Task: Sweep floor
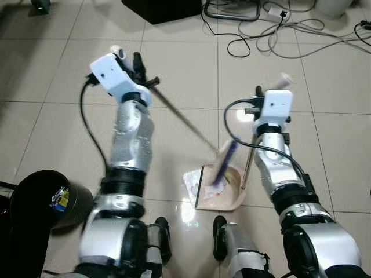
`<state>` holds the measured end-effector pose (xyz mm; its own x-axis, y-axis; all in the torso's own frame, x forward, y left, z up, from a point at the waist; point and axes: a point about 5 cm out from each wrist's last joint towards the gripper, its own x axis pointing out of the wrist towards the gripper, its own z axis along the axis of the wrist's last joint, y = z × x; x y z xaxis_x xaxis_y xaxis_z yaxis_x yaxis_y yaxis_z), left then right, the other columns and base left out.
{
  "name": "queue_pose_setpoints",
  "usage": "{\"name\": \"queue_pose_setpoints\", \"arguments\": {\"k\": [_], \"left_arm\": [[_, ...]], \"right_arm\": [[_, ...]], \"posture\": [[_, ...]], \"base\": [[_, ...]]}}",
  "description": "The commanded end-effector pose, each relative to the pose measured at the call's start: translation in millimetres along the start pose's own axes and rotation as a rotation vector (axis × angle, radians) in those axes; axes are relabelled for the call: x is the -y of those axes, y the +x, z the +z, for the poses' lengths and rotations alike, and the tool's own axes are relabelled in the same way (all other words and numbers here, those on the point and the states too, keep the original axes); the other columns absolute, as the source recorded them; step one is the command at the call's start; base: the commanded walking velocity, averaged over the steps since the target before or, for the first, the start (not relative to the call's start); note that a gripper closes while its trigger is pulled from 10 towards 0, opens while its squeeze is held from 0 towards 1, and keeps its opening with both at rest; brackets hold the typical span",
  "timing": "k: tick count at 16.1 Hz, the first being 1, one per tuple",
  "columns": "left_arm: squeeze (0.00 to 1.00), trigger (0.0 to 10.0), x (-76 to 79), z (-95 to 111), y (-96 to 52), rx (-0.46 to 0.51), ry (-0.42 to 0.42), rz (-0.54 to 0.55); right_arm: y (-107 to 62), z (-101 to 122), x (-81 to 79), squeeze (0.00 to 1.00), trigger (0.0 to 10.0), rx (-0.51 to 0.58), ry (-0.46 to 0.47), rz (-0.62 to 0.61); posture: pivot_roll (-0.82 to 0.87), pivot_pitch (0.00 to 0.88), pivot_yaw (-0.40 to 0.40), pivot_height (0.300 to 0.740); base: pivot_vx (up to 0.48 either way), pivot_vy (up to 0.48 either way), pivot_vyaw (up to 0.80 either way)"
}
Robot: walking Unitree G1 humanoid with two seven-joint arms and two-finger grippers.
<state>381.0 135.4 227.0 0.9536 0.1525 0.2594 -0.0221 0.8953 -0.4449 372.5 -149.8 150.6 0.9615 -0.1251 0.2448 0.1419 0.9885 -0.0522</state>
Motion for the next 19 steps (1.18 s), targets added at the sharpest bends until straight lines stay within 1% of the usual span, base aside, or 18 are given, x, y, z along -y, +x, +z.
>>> {"name": "queue_pose_setpoints", "arguments": {"k": [1,2,3,5,6,7,8,9,10,11,12,13,16,17,19], "left_arm": [[0.00,10.0,4.7,13,5.7,0.041,0.012,-0.044],[0.00,10.0,0.0,22,10.4,0.070,0.063,-0.065],[0.00,10.0,-1.5,26,12.4,0.080,0.082,-0.075],[0.00,10.0,-1.3,45,19.9,0.123,0.112,-0.112],[0.00,10.0,-2.4,54,23.2,0.148,0.143,-0.139],[0.00,10.0,-4.9,56,24.0,0.159,0.190,-0.157],[0.00,10.0,-8.6,54,23.4,0.160,0.257,-0.179],[0.00,10.0,-10.6,53,23.1,0.156,0.285,-0.188],[0.00,10.0,-20.1,45,20.5,0.121,0.328,-0.198],[0.00,10.0,-30.9,37,16.0,0.078,0.354,-0.198],[0.00,10.0,-35.2,34,13.8,0.063,0.368,-0.198],[0.00,10.0,-47.0,28,6.8,0.036,0.394,-0.171],[0.00,10.0,-63.5,19,-9.9,0.017,0.416,-0.129],[0.00,10.0,-69.8,16,-18.7,0.010,0.437,-0.131],[0.00,10.0,-77.9,16,-28.7,0.001,0.471,-0.129]], "right_arm": [[-12.2,-24,-1.6,0.00,10.0,-0.126,0.027,0.012],[-11.3,-24,0.8,0.00,10.0,-0.128,0.048,0.006],[-10.7,-24,1.8,0.00,10.0,-0.131,0.059,0.005],[-13.0,-27,6.9,0.00,10.0,-0.146,0.063,0.012],[-17.5,-31,11.2,0.00,10.0,-0.154,0.082,-0.005],[-21.2,-33,11.9,0.00,10.0,-0.156,0.092,-0.002],[-25.4,-35,13.8,0.00,10.0,-0.156,0.098,-0.005],[-27.1,-36,15.1,0.00,10.0,-0.158,0.103,-0.013],[-30.2,-35,18.7,0.00,10.0,-0.144,0.115,-0.029],[-31.4,-28,21.2,0.00,10.0,-0.110,0.120,-0.032],[-31.6,-25,21.7,0.00,10.0,-0.097,0.119,-0.031],[-31.0,-18,22.7,0.00,10.0,-0.066,0.101,-0.009],[-29.0,0,32.1,0.00,10.0,-0.018,0.099,-0.003],[-28.8,12,38.8,0.00,10.0,-0.003,0.107,-0.008],[-30.2,26,45.7,0.00,10.0,-0.005,0.113,-0.008]], "posture": [[0.08,0.196,0.052,0.740],[0.08,0.172,0.049,0.740],[0.08,0.163,0.050,0.740],[0.09,0.149,0.048,0.740],[0.08,0.130,0.049,0.740],[0.08,0.127,0.049,0.740],[0.08,0.113,0.048,0.740],[0.08,0.108,0.049,0.740],[0.07,0.094,0.053,0.740],[0.05,0.092,0.060,0.740],[0.05,0.090,0.063,0.740],[0.03,0.071,0.066,0.740],[0.03,0.059,0.053,0.740],[0.03,0.051,0.044,0.740],[0.03,0.045,0.041,0.740]], "base": [[0.000,0.000,0.00],[0.000,0.000,0.00],[0.000,0.000,0.00],[0.000,0.000,0.00],[0.000,0.000,0.00],[0.000,0.000,0.00],[0.000,0.000,0.00],[0.000,0.000,0.00],[0.000,0.000,0.00],[0.000,0.000,0.00],[0.000,0.000,0.00],[0.000,0.000,0.00],[0.000,0.000,0.00],[0.000,0.000,0.00],[0.000,0.000,0.00]]}}
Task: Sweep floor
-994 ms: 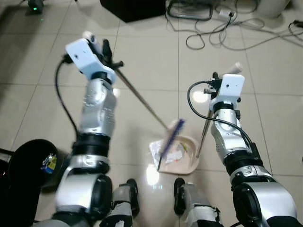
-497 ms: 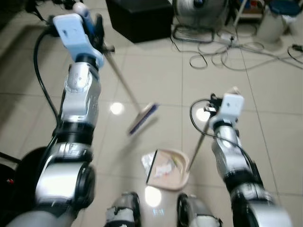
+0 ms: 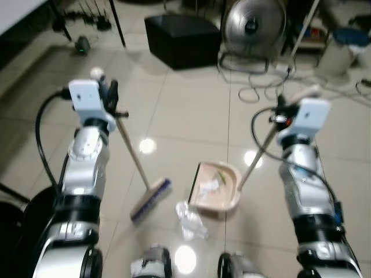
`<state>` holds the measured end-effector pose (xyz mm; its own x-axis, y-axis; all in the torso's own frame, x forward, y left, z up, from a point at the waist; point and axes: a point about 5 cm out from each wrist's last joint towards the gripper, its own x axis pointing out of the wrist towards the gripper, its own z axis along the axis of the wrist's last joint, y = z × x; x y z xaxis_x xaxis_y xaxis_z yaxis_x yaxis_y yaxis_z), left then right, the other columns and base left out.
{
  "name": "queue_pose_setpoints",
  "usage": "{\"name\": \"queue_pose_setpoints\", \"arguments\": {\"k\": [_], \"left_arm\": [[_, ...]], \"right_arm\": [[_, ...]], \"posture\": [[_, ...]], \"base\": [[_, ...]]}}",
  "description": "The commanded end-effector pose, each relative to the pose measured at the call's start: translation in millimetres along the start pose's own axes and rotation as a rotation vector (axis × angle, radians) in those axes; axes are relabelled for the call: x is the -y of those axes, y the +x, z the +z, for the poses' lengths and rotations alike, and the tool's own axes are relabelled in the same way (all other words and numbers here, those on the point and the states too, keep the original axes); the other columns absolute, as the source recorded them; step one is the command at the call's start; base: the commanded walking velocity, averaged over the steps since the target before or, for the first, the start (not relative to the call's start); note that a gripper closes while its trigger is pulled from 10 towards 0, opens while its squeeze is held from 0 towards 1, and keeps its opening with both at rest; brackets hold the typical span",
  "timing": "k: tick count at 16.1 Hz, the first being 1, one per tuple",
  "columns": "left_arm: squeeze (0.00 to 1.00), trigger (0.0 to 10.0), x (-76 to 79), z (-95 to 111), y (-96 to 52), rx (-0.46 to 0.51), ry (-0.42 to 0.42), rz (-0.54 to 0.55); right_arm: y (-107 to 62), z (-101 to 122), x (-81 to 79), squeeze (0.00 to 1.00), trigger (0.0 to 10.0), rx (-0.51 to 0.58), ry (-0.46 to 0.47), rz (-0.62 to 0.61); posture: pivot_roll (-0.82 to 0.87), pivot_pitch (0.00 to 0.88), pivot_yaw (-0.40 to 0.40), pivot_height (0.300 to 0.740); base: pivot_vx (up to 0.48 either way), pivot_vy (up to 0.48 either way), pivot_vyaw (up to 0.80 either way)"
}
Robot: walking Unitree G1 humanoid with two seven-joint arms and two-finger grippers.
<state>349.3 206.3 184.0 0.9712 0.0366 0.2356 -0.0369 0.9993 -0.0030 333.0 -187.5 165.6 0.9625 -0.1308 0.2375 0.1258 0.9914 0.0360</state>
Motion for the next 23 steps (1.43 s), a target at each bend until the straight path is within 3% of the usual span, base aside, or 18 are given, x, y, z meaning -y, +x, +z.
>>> {"name": "queue_pose_setpoints", "arguments": {"k": [1,4,6,7,9,13,17,23], "left_arm": [[0.00,10.0,-1.0,14,1.4,0.054,0.030,-0.008],[0.00,10.0,-20.9,4,-27.4,-0.016,0.074,0.011],[0.00,10.0,-24.4,-3,-37.4,-0.069,0.052,0.017],[0.00,10.0,-28.9,-12,-55.2,-0.134,0.071,0.006],[0.00,10.0,-30.7,-18,-72.6,-0.179,0.106,-0.015],[0.00,10.0,-15.7,-19,-87.1,-0.207,0.072,-0.044],[0.00,10.0,-10.0,-28,-97.1,-0.253,0.078,-0.077],[0.00,10.0,-1.9,-30,-105.2,-0.288,0.080,-0.155]], "right_arm": [[-0.6,5,1.7,0.00,10.0,0.003,0.023,-0.002],[-5.4,45,18.2,0.00,10.0,0.036,0.061,-0.019],[-4.7,59,20.1,0.00,10.0,0.050,0.090,-0.005],[-2.9,78,20.1,0.00,10.0,0.067,0.105,0.040],[-2.3,98,17.5,0.00,10.0,0.079,0.116,0.085],[-2.8,128,2.5,0.00,10.0,0.117,0.174,0.193],[0.0,137,-8.6,0.00,10.0,0.116,0.207,0.234],[-0.2,141,-11.0,0.00,10.0,0.103,0.251,0.239]], "posture": [[0.03,0.045,0.041,0.740],[0.02,0.032,0.057,0.740],[0.01,0.028,0.061,0.740],[0.01,0.026,0.069,0.740],[0.00,0.023,0.073,0.740],[0.01,0.000,0.062,0.740],[0.02,0.000,0.040,0.740],[0.02,0.000,0.047,0.740]], "base": [[0.000,0.000,0.00],[0.000,0.000,0.00],[0.000,0.000,0.00],[0.000,0.000,0.00],[0.000,0.000,0.00],[0.000,0.000,0.00],[0.000,0.000,0.40],[0.000,0.000,0.80]]}}
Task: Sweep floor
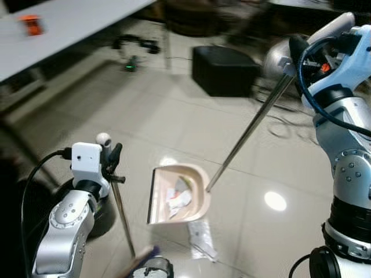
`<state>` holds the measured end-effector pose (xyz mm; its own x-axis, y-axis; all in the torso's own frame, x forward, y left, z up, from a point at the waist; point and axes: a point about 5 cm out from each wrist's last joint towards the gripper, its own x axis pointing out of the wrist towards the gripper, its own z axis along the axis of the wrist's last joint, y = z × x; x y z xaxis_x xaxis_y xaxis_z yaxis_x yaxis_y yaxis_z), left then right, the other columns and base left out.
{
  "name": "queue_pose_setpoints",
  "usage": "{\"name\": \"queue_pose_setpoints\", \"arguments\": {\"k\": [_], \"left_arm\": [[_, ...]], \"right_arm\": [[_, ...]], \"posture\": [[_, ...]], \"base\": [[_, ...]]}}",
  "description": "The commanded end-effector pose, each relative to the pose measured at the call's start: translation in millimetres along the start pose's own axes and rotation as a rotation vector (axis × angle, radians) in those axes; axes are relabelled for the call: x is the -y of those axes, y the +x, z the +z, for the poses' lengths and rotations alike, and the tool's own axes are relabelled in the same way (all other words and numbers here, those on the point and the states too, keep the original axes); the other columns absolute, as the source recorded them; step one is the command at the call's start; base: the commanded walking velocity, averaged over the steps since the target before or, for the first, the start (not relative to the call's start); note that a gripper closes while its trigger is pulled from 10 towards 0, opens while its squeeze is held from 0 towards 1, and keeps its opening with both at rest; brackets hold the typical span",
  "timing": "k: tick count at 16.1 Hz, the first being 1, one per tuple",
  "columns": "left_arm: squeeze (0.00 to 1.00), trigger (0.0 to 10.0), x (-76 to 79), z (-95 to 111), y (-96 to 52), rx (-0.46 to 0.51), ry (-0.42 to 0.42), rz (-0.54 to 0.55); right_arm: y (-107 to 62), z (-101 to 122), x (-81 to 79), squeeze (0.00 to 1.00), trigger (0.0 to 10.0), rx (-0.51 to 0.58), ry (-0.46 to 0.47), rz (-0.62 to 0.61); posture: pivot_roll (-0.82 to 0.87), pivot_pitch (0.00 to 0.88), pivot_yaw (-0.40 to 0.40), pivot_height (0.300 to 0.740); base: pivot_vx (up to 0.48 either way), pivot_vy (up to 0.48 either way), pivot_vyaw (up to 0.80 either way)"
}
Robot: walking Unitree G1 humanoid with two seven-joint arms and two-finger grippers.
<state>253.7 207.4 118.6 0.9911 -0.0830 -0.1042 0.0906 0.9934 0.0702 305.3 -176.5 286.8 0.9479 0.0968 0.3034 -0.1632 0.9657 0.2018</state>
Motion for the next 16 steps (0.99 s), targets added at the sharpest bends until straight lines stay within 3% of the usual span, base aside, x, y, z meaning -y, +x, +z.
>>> {"name": "queue_pose_setpoints", "arguments": {"k": [1,7,13,16], "left_arm": [[0.00,10.0,3.4,13,-0.3,0.049,0.020,-0.029],[0.00,10.0,7.6,18,3.8,0.056,0.028,-0.038],[0.00,10.0,6.6,18,7.5,0.062,0.008,-0.027],[0.00,10.0,13.9,25,9.8,0.080,0.004,-0.061]], "right_arm": [[0.4,17,-2.9,0.00,10.0,0.064,0.004,0.009],[-4.3,15,-0.2,0.00,10.0,0.061,0.030,-0.023],[1.6,26,1.0,0.00,10.0,0.087,0.012,-0.009],[5.8,29,1.8,0.00,10.0,0.108,0.024,-0.018]], "posture": [[0.02,0.000,0.052,0.740],[0.01,0.000,0.068,0.740],[0.01,0.000,0.058,0.740],[0.02,0.000,0.060,0.740]], "base": [[0.000,0.000,0.80],[0.000,0.000,0.80],[0.000,0.000,0.80],[0.000,0.000,0.80]]}}
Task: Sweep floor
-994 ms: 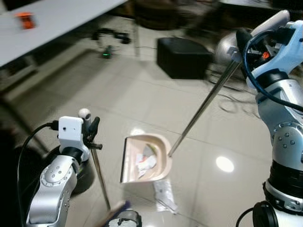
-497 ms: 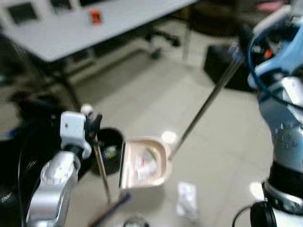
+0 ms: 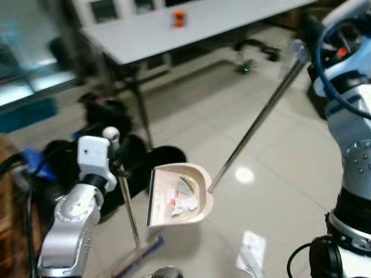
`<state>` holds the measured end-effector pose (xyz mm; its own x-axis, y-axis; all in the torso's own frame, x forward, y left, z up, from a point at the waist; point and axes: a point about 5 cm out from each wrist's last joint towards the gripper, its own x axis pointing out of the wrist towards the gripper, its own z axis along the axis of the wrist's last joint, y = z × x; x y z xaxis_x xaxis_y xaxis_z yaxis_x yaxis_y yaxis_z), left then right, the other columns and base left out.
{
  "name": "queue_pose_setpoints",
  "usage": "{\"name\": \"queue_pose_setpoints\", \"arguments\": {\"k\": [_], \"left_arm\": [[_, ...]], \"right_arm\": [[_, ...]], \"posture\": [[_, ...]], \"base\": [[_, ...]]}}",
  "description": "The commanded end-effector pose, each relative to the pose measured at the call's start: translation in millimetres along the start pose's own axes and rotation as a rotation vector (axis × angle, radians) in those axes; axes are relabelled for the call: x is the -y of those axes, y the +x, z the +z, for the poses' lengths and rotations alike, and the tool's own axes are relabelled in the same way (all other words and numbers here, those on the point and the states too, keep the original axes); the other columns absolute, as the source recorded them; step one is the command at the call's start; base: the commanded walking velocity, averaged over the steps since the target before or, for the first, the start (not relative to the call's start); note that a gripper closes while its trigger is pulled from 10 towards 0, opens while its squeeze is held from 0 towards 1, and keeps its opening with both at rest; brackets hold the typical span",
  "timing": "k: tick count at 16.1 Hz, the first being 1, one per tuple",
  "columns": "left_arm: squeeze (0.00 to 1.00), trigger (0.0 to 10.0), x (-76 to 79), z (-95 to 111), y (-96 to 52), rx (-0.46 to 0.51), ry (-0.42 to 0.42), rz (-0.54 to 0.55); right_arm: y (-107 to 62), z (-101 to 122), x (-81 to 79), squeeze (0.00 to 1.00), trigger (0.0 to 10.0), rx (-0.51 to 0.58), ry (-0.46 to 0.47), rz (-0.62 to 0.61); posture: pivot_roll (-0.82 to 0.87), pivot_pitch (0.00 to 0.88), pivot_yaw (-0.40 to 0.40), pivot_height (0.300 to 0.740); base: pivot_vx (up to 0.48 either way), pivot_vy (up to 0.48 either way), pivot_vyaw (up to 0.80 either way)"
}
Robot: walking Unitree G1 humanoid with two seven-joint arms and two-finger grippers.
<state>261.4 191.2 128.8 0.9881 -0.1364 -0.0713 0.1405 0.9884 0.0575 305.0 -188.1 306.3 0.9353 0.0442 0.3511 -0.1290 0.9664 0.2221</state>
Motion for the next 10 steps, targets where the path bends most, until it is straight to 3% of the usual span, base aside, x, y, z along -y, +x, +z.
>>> {"name": "queue_pose_setpoints", "arguments": {"k": [1,3,5,10], "left_arm": [[0.00,10.0,0.6,14.4,3.1,0.050,0.007,-0.021],[0.00,10.0,2.3,17.2,4.4,0.060,0.034,-0.029],[0.00,10.0,-1.5,17.0,4.2,0.061,0.070,-0.020],[0.00,10.0,-4.3,17.2,4.7,0.062,0.087,-0.009]], "right_arm": [[2.4,7.9,-4.7,0.00,10.0,0.050,0.024,0.010],[2.8,5.8,-0.9,0.00,10.0,0.048,0.018,-0.015],[2.1,2.5,-1.2,0.00,10.0,0.048,0.005,-0.030],[3.4,3.2,4.3,0.00,10.0,0.068,-0.041,-0.062]], "posture": [[0.02,0.000,0.062,0.740],[0.03,0.000,0.061,0.740],[0.03,0.000,0.064,0.740],[0.03,0.000,0.057,0.740]], "base": [[0.000,0.000,0.80],[0.000,0.000,0.80],[0.000,0.000,0.00],[0.270,0.000,0.00]]}}
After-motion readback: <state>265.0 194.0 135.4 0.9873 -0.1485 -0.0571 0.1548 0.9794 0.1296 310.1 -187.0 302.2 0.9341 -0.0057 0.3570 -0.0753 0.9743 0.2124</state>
